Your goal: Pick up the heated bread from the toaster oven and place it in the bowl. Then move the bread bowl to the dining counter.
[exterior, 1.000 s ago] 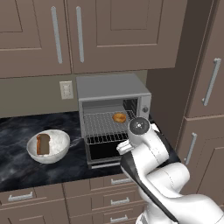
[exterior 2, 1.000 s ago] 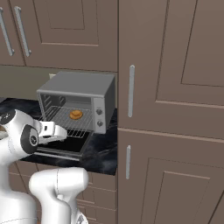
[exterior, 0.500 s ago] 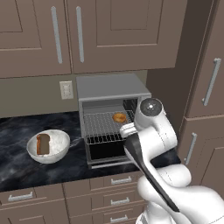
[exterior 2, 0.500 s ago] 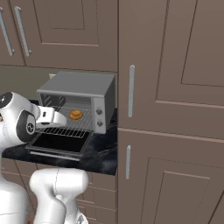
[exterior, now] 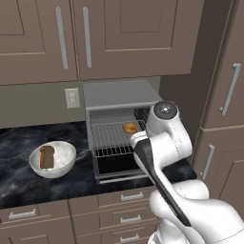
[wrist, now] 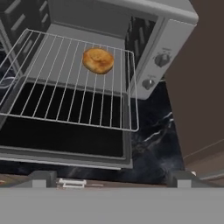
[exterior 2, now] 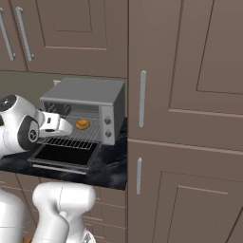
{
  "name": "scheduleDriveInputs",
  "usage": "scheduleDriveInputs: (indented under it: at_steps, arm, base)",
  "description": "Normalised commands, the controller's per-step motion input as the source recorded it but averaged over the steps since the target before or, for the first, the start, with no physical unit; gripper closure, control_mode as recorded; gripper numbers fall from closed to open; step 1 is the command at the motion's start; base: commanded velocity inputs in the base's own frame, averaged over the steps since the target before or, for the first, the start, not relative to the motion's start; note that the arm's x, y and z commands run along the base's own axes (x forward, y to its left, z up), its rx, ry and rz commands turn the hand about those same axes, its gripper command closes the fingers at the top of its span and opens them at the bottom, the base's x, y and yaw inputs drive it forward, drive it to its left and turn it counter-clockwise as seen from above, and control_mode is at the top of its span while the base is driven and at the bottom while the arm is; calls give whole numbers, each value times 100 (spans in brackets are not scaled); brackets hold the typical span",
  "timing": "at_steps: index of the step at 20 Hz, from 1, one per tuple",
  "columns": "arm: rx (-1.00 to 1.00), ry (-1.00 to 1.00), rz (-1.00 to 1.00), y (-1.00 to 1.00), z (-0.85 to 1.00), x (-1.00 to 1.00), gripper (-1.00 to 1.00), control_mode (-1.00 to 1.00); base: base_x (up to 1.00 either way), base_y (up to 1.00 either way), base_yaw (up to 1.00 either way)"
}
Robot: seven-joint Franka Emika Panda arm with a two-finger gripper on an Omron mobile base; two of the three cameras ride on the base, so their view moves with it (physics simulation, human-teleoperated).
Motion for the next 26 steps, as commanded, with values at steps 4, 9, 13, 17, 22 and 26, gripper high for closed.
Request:
scheduleDriveInputs:
  at_steps: [4, 9, 13, 17, 22, 26]
  arm:
    - [0, 8, 13, 7, 0, 0, -100, -100]
    - [1, 3, 4, 3, 0, 0, -100, -100]
    - [0, 0, 0, 0, 0, 5, -100, -100]
    - [0, 0, 0, 4, -1, 22, -100, -100]
    - [0, -1, 0, 2, -6, 27, -100, -100]
    - [0, 0, 0, 2, -18, 17, -100, -100]
  base:
    - [0, 0, 0]
    - [0, 0, 0]
    - [0, 0, 0]
    - [0, 0, 0]
    - [0, 0, 0]
    - [0, 0, 0]
